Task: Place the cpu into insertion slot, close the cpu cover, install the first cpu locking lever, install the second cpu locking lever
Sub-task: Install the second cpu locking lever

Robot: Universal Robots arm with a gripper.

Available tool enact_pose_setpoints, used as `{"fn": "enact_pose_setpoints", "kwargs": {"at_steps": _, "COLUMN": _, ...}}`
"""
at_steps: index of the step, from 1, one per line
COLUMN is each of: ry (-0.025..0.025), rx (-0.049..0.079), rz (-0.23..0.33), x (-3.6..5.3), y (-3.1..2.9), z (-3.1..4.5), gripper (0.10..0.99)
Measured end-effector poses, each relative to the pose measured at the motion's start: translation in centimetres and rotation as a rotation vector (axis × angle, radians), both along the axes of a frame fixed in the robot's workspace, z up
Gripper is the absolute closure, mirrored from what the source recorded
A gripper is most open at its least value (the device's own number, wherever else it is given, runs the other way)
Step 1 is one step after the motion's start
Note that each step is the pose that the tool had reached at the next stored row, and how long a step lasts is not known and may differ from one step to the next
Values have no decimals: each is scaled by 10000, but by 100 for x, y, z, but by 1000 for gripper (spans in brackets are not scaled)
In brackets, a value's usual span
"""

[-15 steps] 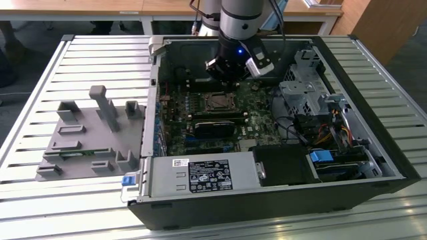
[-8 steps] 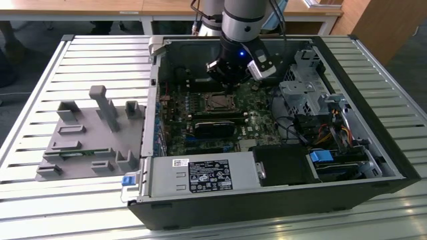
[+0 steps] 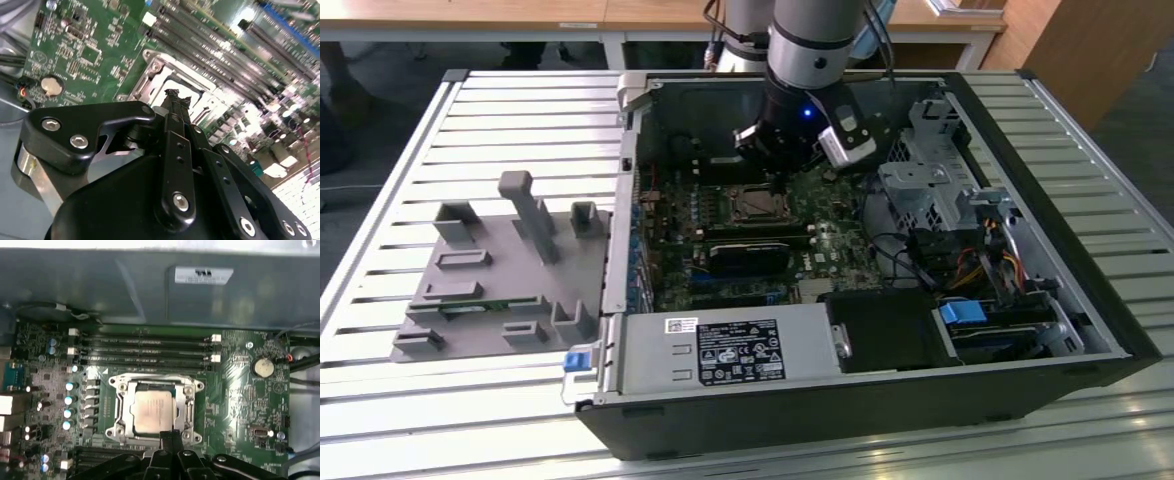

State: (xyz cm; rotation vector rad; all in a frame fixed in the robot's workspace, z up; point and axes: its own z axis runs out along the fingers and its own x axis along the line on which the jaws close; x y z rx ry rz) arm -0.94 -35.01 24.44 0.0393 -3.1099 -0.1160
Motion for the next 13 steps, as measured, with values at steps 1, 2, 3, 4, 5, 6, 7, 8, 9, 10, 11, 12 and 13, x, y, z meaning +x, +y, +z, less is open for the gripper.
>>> {"fn": "enact_pose_setpoints", "kwargs": {"at_steps": 1, "ry": -1, "rx": 4, "rz": 0, "x": 0, "y": -28, "z": -1, "gripper": 980}}
{"fn": "enact_pose_setpoints", "kwargs": {"at_steps": 2, "ry": -1, "rx": 5, "rz": 0, "x": 0, "y": -57, "z": -1, "gripper": 980}}
{"fn": "enact_pose_setpoints", "kwargs": {"at_steps": 3, "ry": -1, "rx": 7, "rz": 0, "x": 0, "y": -86, "z": 0, "gripper": 980}}
{"fn": "enact_pose_setpoints", "kwargs": {"at_steps": 4, "ry": 0, "rx": 10, "rz": -1, "x": 0, "y": -115, "z": 0, "gripper": 980}}
{"fn": "enact_pose_setpoints", "kwargs": {"at_steps": 5, "ry": -1, "rx": 18, "rz": 0, "x": 0, "y": -143, "z": -2, "gripper": 980}}
{"fn": "enact_pose_setpoints", "kwargs": {"at_steps": 6, "ry": 3, "rx": 41, "rz": -1, "x": 0, "y": -167, "z": -3, "gripper": 980}}
{"fn": "enact_pose_setpoints", "kwargs": {"at_steps": 7, "ry": 17, "rx": 136, "rz": -1, "x": 0, "y": -182, "z": -6, "gripper": 980}}
{"fn": "enact_pose_setpoints", "kwargs": {"at_steps": 8, "ry": 33, "rx": 259, "rz": 0, "x": 0, "y": -193, "z": -6, "gripper": 980}}
{"fn": "enact_pose_setpoints", "kwargs": {"at_steps": 9, "ry": 51, "rx": 397, "rz": 0, "x": 0, "y": -203, "z": -7, "gripper": 980}}
{"fn": "enact_pose_setpoints", "kwargs": {"at_steps": 10, "ry": 70, "rx": 535, "rz": 0, "x": 0, "y": -212, "z": -8, "gripper": 980}}
{"fn": "enact_pose_setpoints", "kwargs": {"at_steps": 11, "ry": 90, "rx": 645, "rz": 0, "x": 0, "y": -222, "z": -10, "gripper": 980}}
{"fn": "enact_pose_setpoints", "kwargs": {"at_steps": 12, "ry": 100, "rx": 687, "rz": -1, "x": 0, "y": -241, "z": -14, "gripper": 980}}
{"fn": "enact_pose_setpoints", "kwargs": {"at_steps": 13, "ry": 106, "rx": 705, "rz": 0, "x": 0, "y": -265, "z": -19, "gripper": 980}}
